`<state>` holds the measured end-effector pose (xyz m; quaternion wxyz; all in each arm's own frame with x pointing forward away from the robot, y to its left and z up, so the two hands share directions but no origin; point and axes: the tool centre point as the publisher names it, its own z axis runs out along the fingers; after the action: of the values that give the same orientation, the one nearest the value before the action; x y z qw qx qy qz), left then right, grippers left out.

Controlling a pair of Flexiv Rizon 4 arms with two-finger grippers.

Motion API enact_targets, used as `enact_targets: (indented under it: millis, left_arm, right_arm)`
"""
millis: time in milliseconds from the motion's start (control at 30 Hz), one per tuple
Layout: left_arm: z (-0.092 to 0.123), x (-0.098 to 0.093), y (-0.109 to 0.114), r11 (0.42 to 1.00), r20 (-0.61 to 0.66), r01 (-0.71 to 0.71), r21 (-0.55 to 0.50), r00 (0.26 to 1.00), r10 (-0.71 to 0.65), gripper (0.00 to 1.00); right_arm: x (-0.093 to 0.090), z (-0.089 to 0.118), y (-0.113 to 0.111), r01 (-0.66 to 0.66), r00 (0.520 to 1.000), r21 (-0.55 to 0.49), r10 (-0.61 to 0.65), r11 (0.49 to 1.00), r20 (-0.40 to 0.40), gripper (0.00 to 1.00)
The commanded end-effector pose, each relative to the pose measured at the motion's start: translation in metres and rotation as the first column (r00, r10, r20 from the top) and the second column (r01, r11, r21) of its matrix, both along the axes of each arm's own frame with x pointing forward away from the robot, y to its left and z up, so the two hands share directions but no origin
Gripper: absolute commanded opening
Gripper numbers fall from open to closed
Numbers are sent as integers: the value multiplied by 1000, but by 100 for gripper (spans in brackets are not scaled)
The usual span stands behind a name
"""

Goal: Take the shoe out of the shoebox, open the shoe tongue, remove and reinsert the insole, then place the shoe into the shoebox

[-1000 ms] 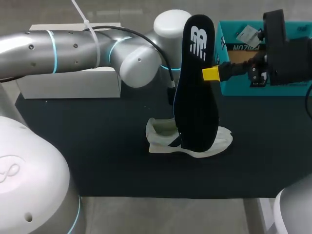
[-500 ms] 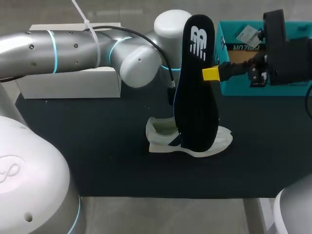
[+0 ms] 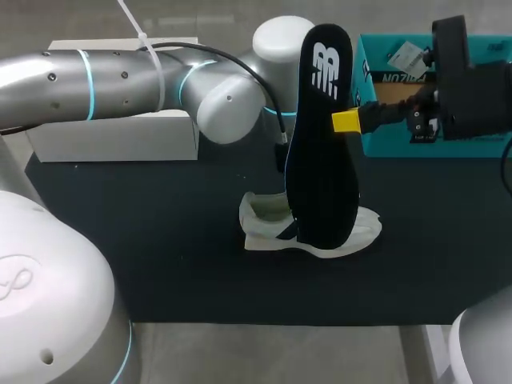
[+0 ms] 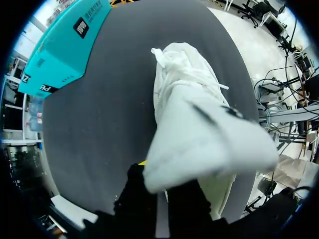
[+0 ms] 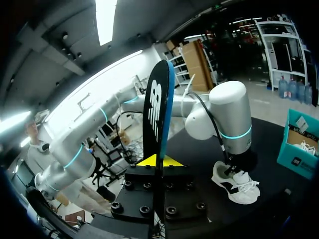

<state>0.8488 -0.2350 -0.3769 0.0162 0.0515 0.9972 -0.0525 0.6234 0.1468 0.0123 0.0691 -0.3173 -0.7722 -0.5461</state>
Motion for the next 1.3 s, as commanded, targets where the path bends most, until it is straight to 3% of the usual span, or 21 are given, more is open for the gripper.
enact_targets:
  millis: [33,600,800,933,967,1133,1233,1300]
  left_arm:
    - [-1,1,-1,1000,0,1,0,1000,-1,0]
    - [-1,1,-1,1000,0,1,0,1000,-1,0]
    - [10,1,13,990,23,144,10,989,-144,0]
    - [23,1,23,947,-14,320,13,947,-320,0]
    - [25,1,24,939,-20,338,60,941,-338,0]
    - [34,8,31,816,-132,575,62,815,-564,0]
    - [38,15,32,704,-184,709,37,697,-693,0]
    - [39,18,31,587,-193,809,31,581,-791,0]
  right_arm:
    - [4,0,4,-3,1000,-2,3,1000,-3,0]
    - [4,0,4,-3,1000,-2,3,1000,-3,0]
    - [4,0,4,-3,1000,-2,3,1000,-3,0]
    - [4,0,4,-3,1000,-2,3,1000,-3,0]
    - [4,0,4,-3,1000,-2,3,1000,-3,0]
    - [4,0,4,-3,1000,-2,3,1000,-3,0]
    - [4,0,4,-3,1000,-2,3,1000,-3,0]
    - [4,0,4,-3,1000,-2,3,1000,-3,0]
